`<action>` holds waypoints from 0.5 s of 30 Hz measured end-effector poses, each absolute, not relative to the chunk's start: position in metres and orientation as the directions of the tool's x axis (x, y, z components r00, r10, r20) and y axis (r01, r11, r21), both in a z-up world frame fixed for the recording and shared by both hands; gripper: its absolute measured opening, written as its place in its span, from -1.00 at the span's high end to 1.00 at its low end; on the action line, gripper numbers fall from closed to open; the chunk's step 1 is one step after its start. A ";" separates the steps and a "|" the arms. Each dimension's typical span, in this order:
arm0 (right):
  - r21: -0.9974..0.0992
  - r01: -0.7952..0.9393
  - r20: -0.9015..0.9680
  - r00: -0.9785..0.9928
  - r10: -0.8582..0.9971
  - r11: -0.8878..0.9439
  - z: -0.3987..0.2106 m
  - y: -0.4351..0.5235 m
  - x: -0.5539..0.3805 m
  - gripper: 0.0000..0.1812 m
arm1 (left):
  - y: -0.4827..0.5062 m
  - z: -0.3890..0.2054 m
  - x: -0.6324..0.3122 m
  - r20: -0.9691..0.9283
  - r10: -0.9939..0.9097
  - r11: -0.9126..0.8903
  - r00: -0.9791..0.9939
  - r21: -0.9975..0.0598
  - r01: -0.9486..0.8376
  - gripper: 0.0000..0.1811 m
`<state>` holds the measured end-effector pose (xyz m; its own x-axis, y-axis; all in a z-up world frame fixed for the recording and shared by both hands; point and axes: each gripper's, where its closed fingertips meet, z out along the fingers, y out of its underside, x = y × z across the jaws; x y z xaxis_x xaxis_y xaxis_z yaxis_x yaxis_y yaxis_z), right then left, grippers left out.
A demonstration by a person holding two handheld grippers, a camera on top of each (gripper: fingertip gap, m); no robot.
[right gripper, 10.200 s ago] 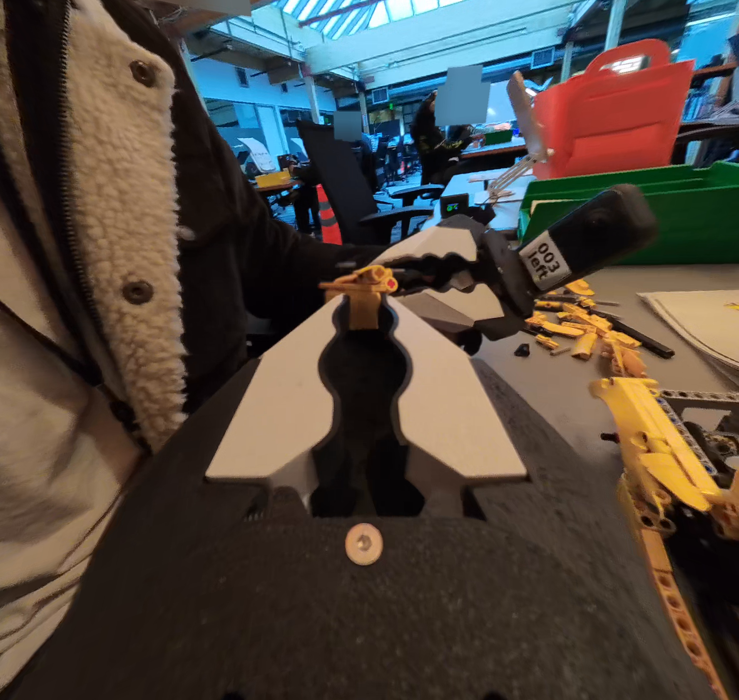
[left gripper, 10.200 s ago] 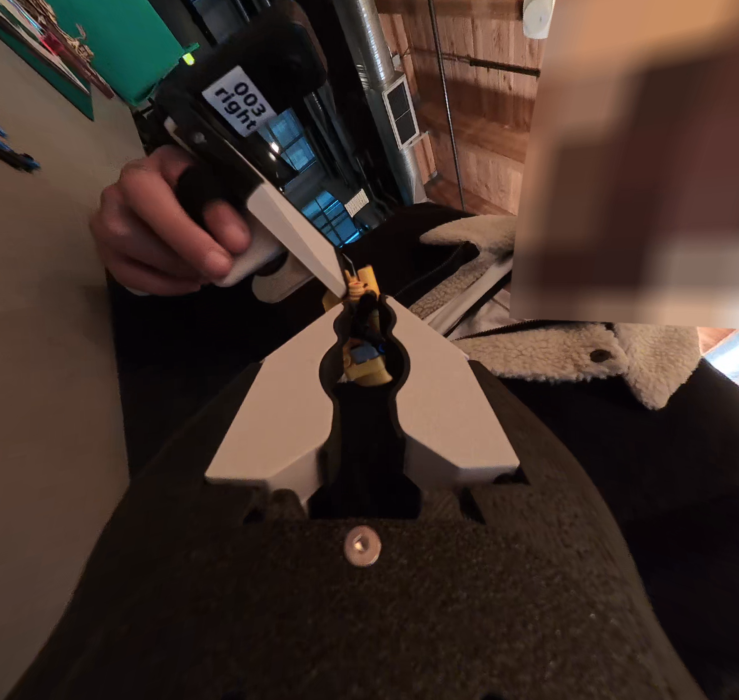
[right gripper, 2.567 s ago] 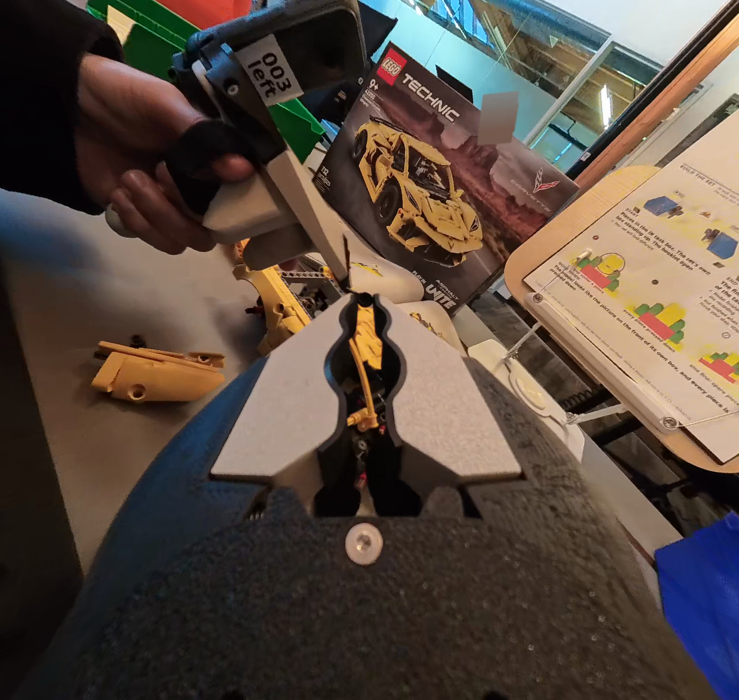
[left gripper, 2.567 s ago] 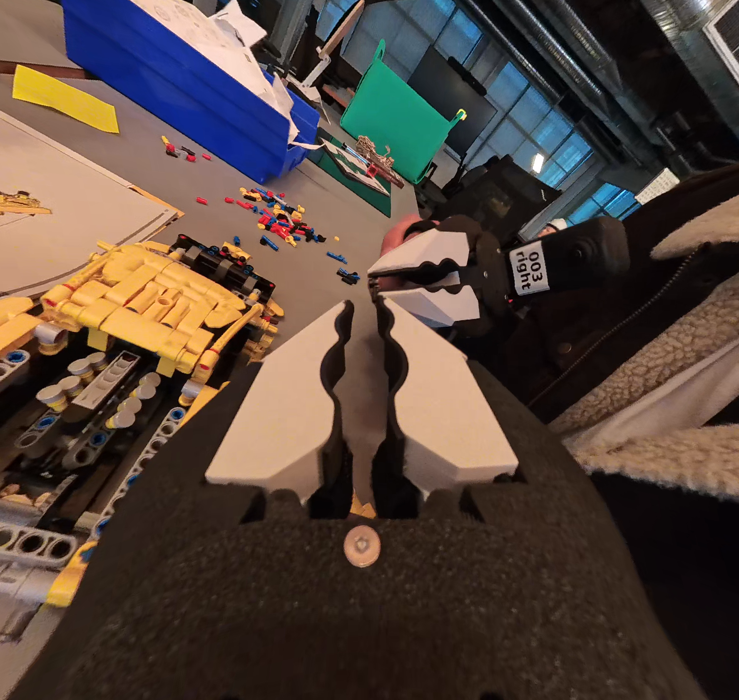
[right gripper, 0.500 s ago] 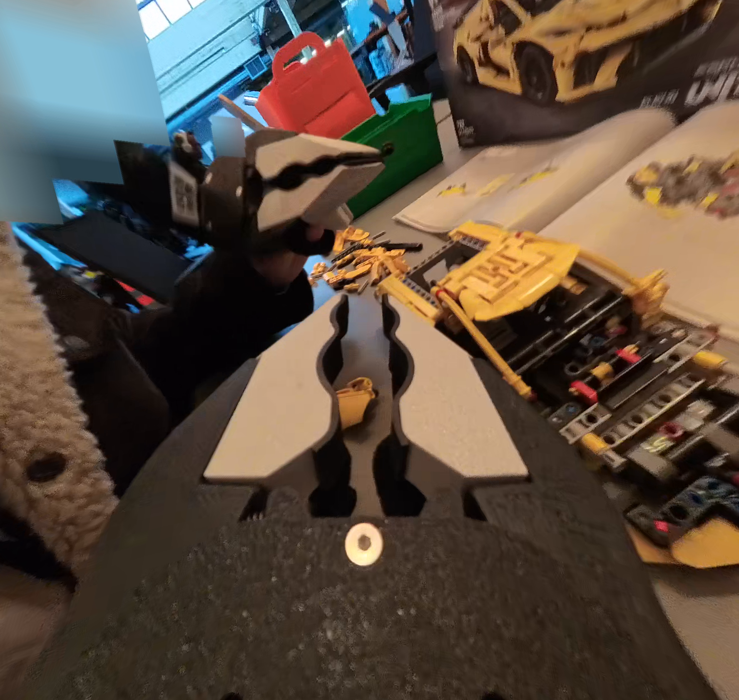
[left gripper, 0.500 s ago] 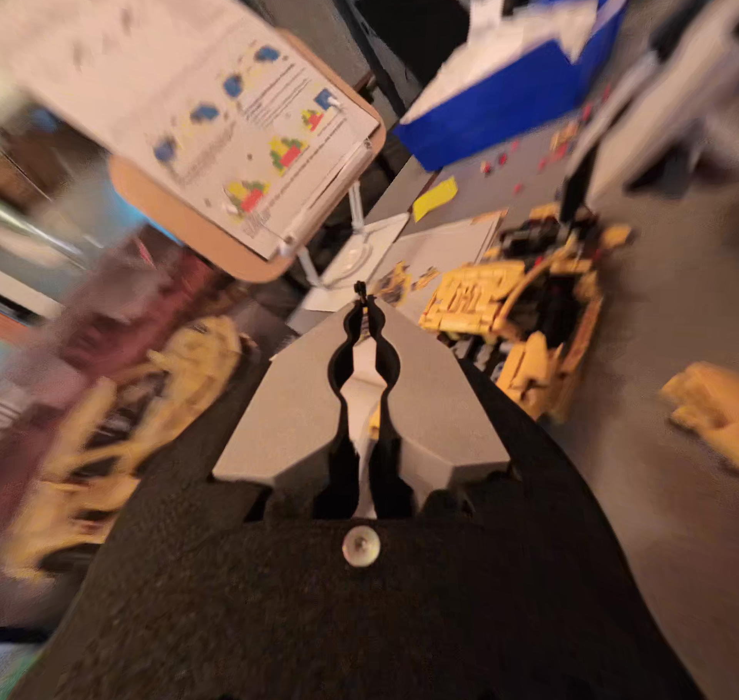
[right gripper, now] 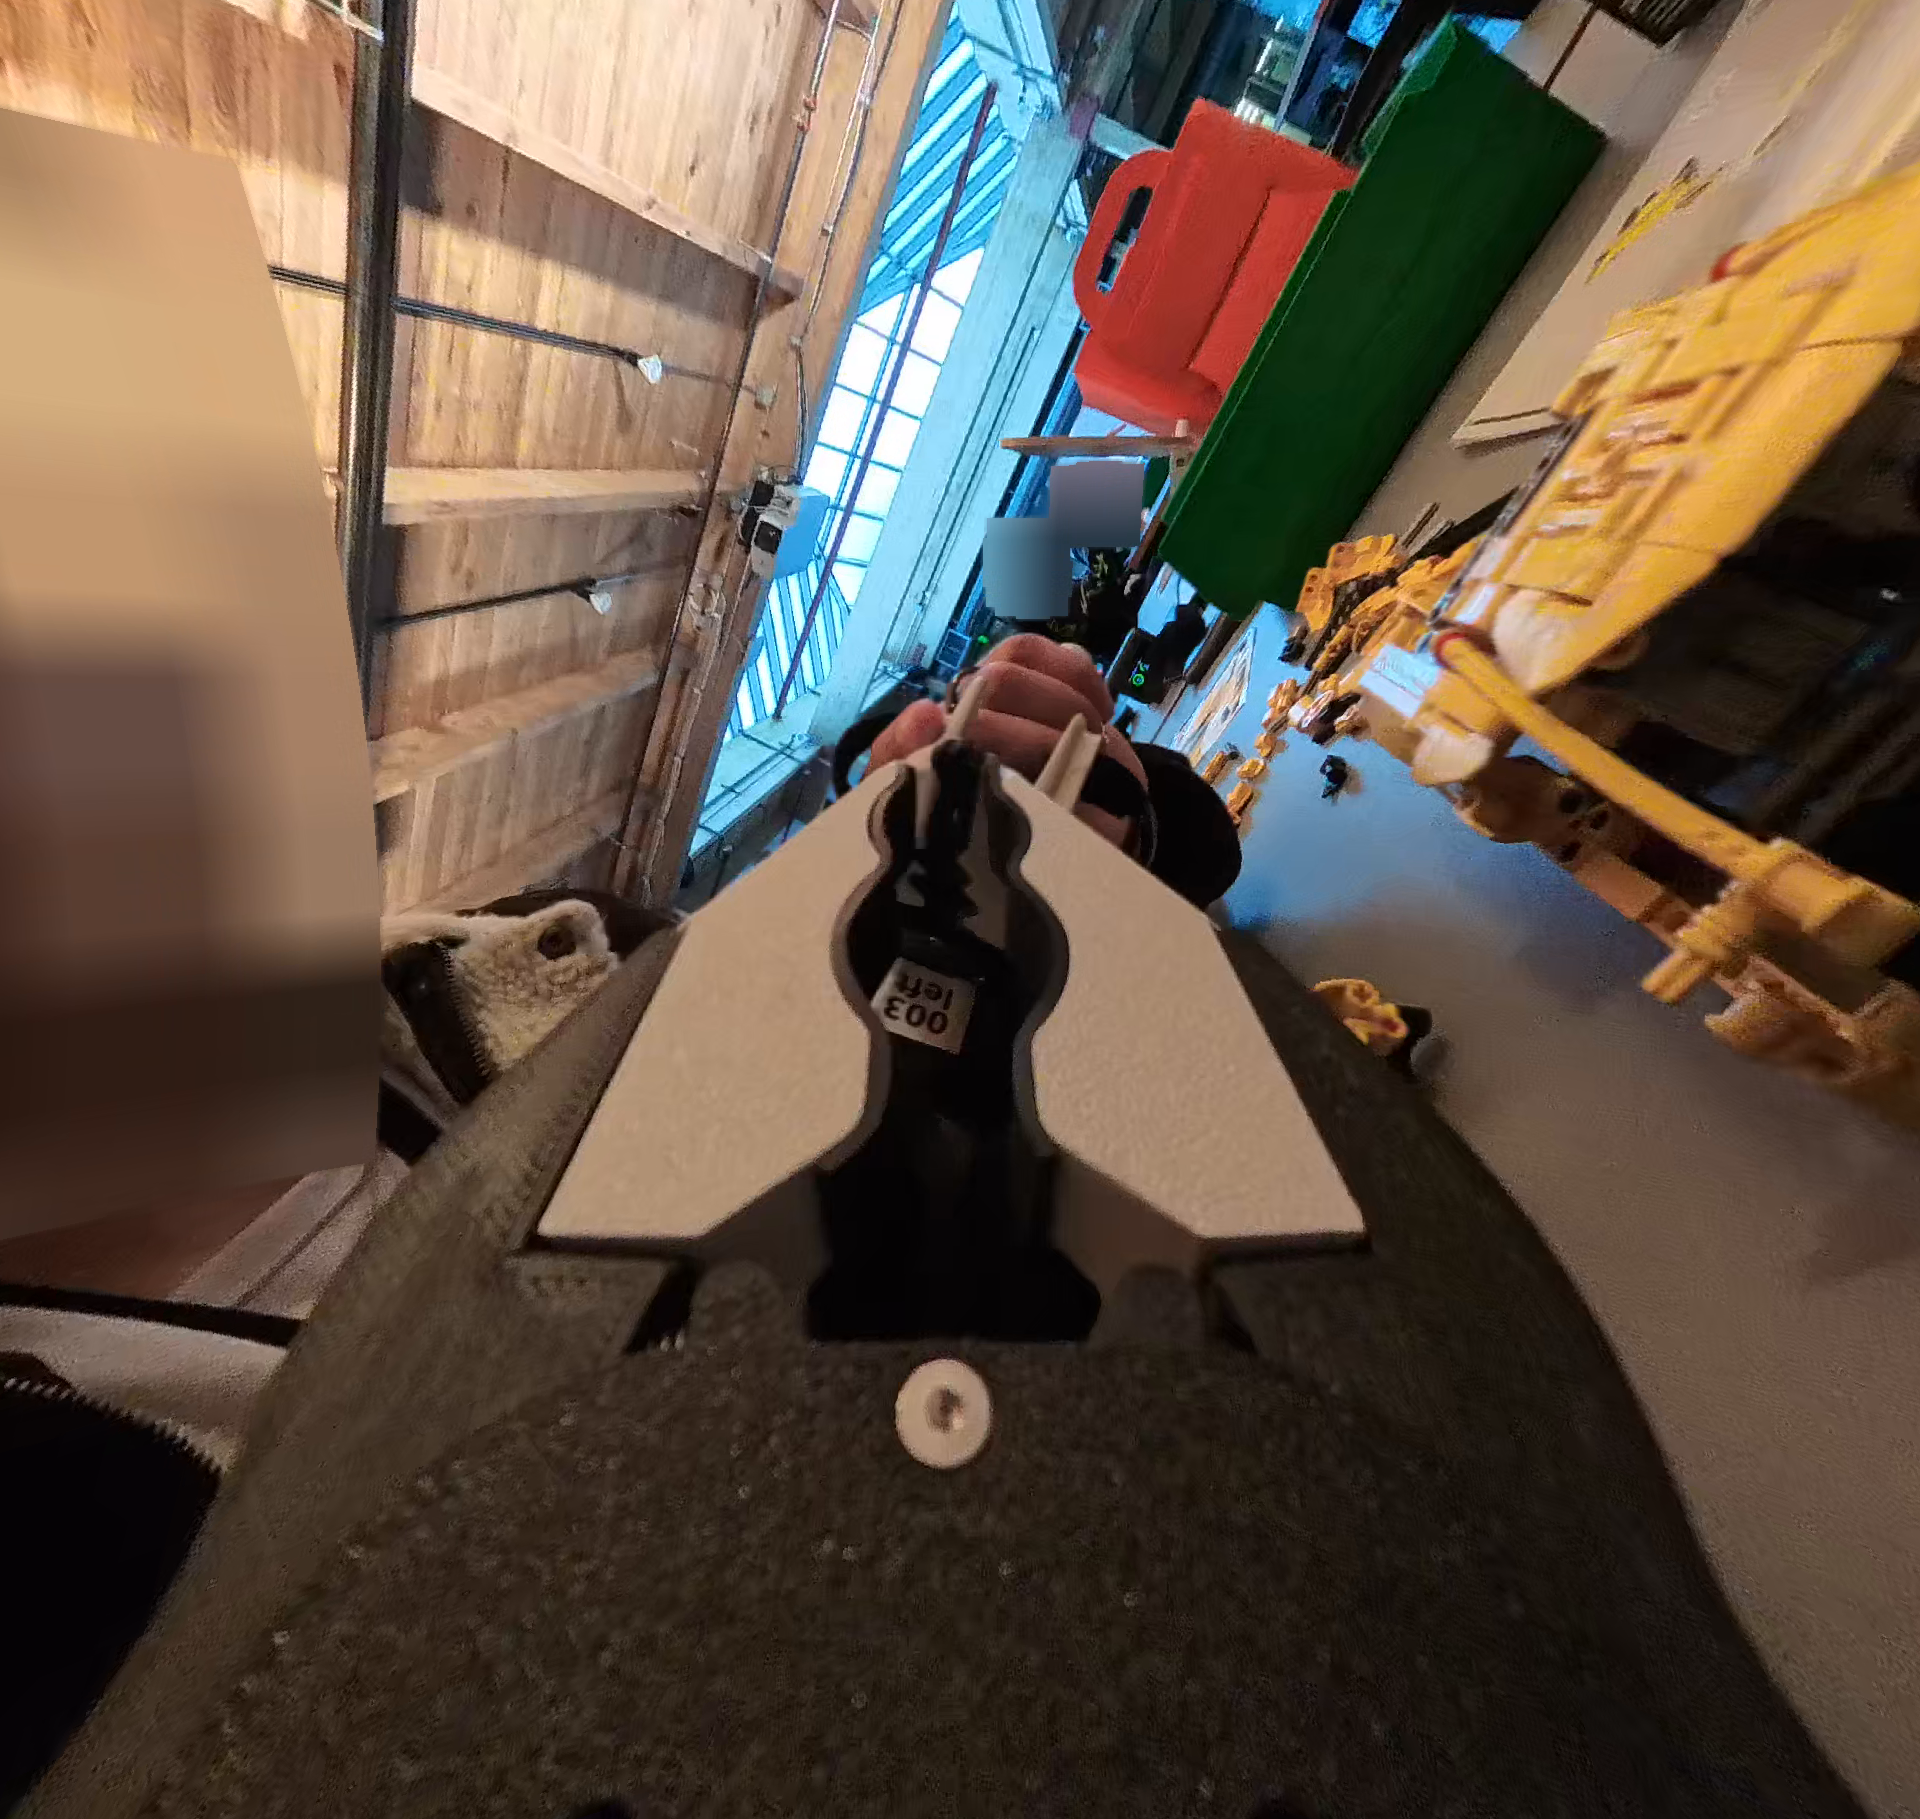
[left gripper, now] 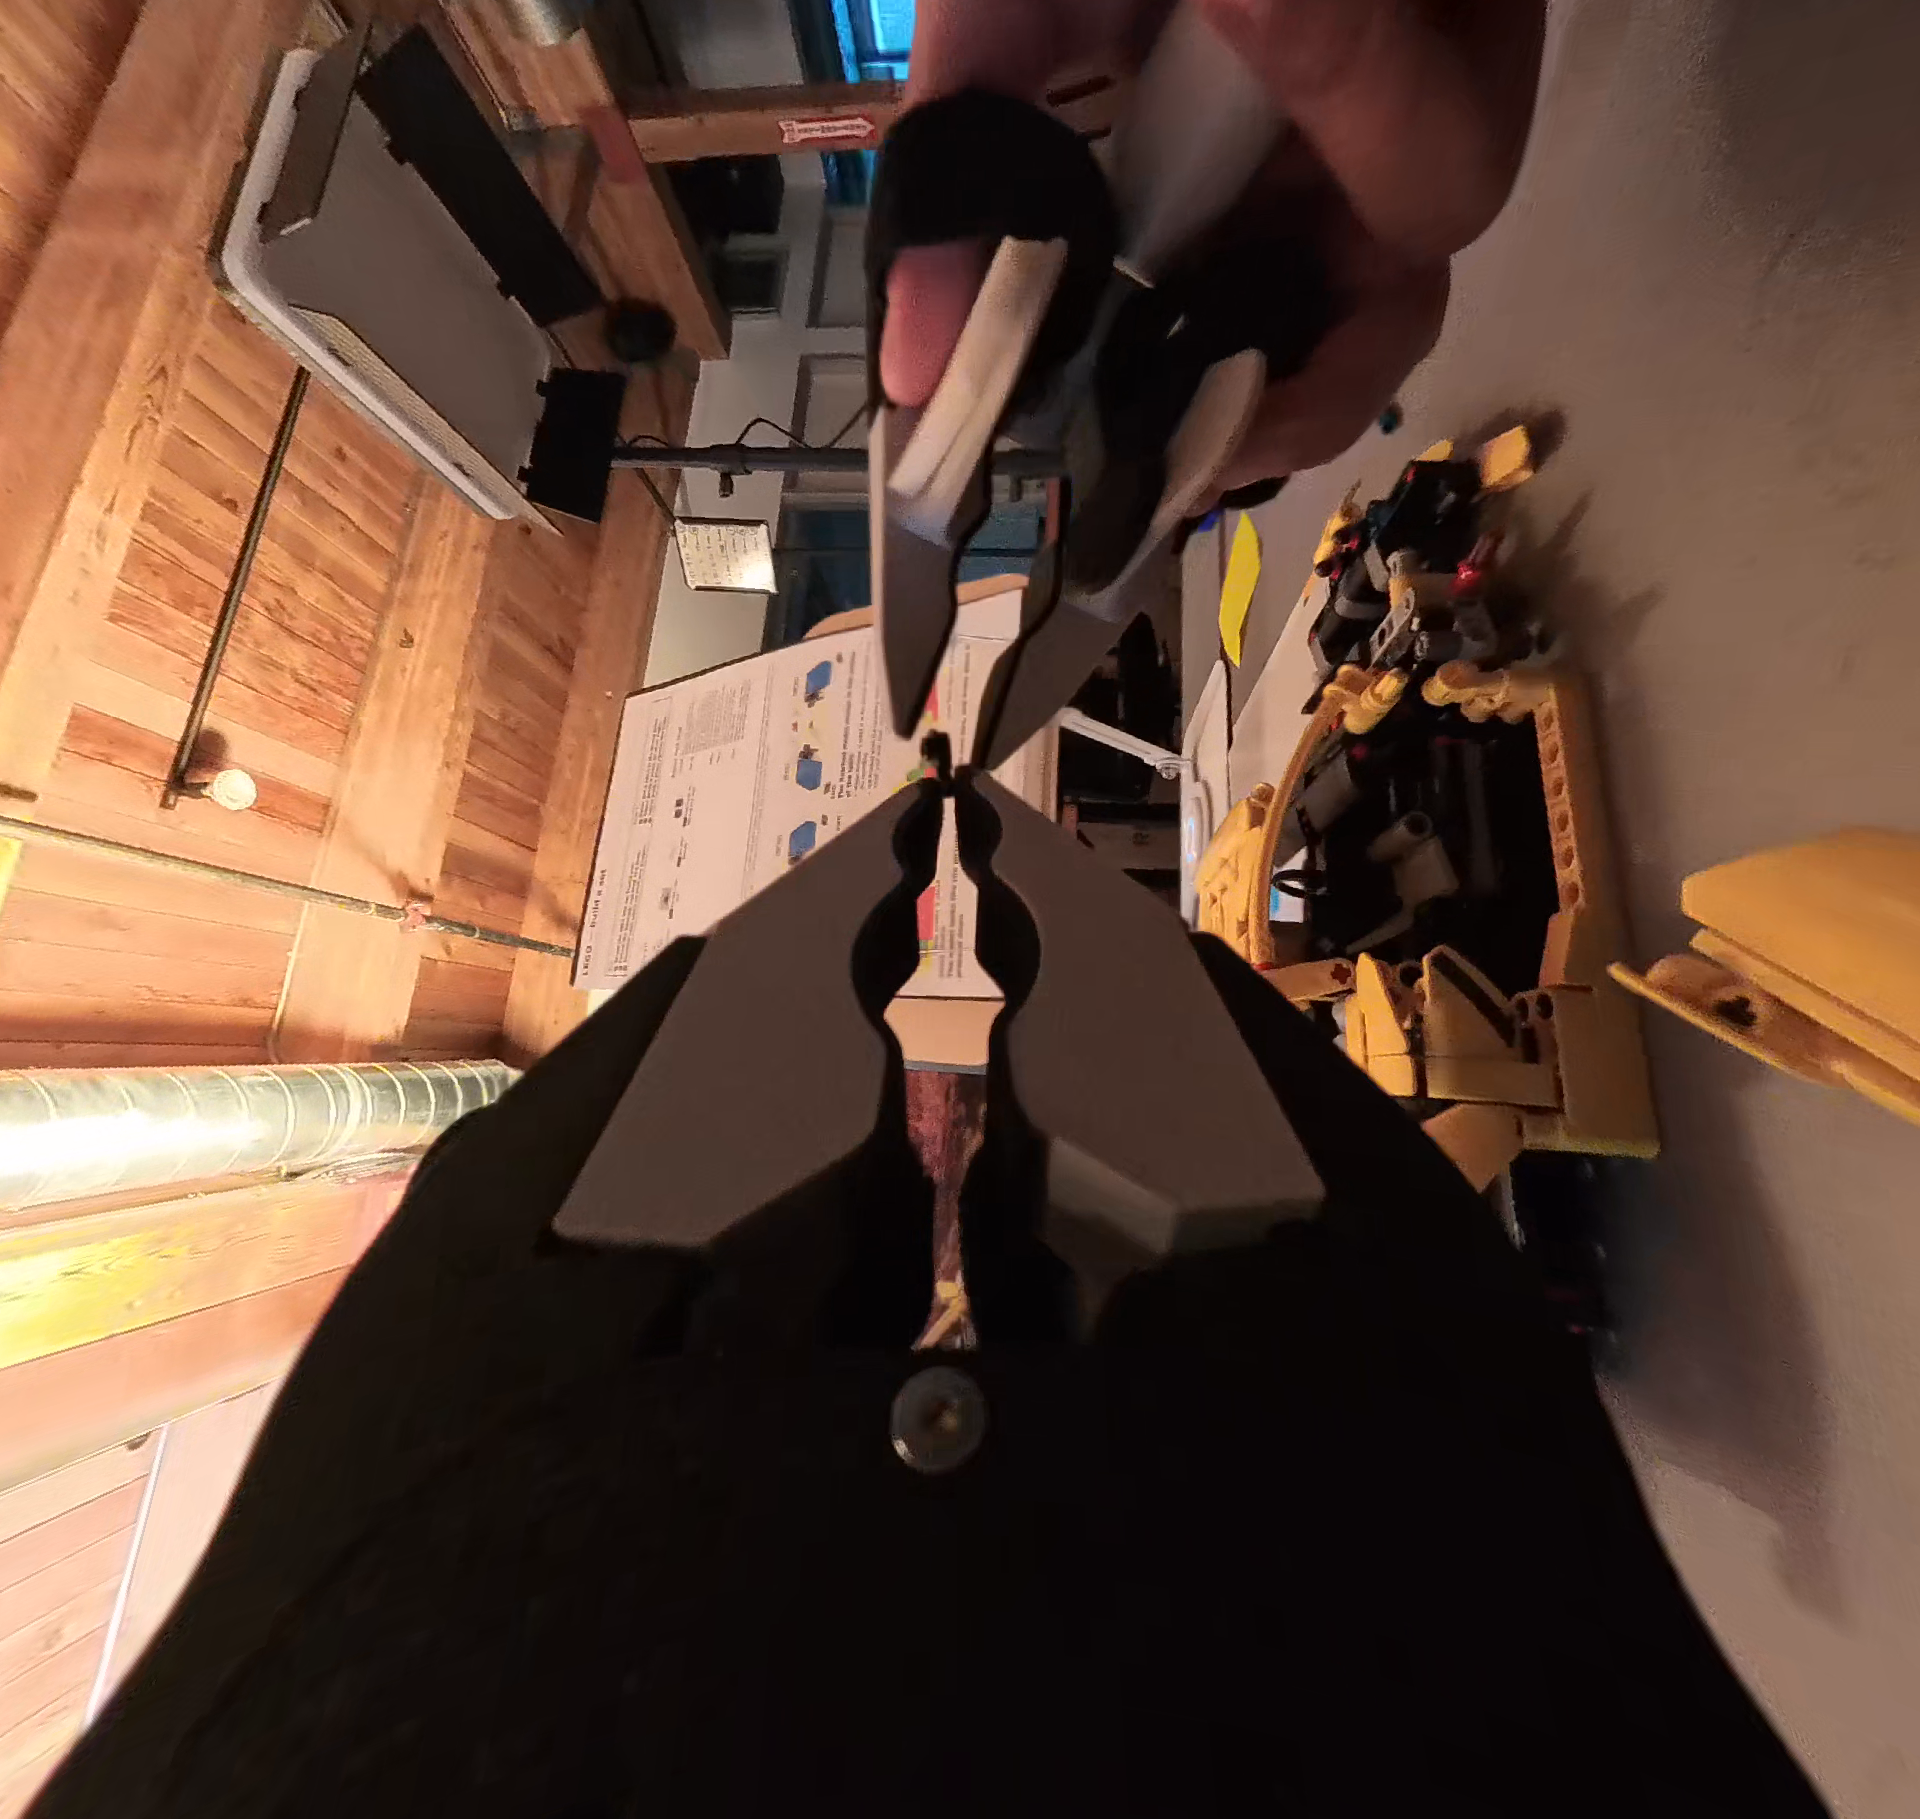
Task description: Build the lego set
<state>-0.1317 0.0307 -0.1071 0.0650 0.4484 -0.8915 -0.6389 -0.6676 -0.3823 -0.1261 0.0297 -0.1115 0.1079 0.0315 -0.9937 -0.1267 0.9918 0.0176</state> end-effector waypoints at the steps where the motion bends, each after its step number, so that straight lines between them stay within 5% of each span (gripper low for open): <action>1: -0.393 -0.638 -0.887 0.075 0.455 -0.662 -0.105 0.030 -0.131 0.90 | 0.030 -0.112 -0.126 -0.994 0.033 0.992 0.105 0.019 -0.126 0.98; 10: -0.474 -0.618 -0.866 0.196 0.461 -0.627 -0.111 0.033 -0.128 0.96 | 0.030 -0.116 -0.126 -0.997 0.001 0.991 0.078 -0.010 -0.136 0.98; 15: -0.643 -0.571 -0.759 0.386 0.524 -0.510 -0.112 0.036 -0.121 0.96 | 0.037 -0.117 -0.125 -0.894 -0.448 0.886 0.008 -0.445 -0.129 0.94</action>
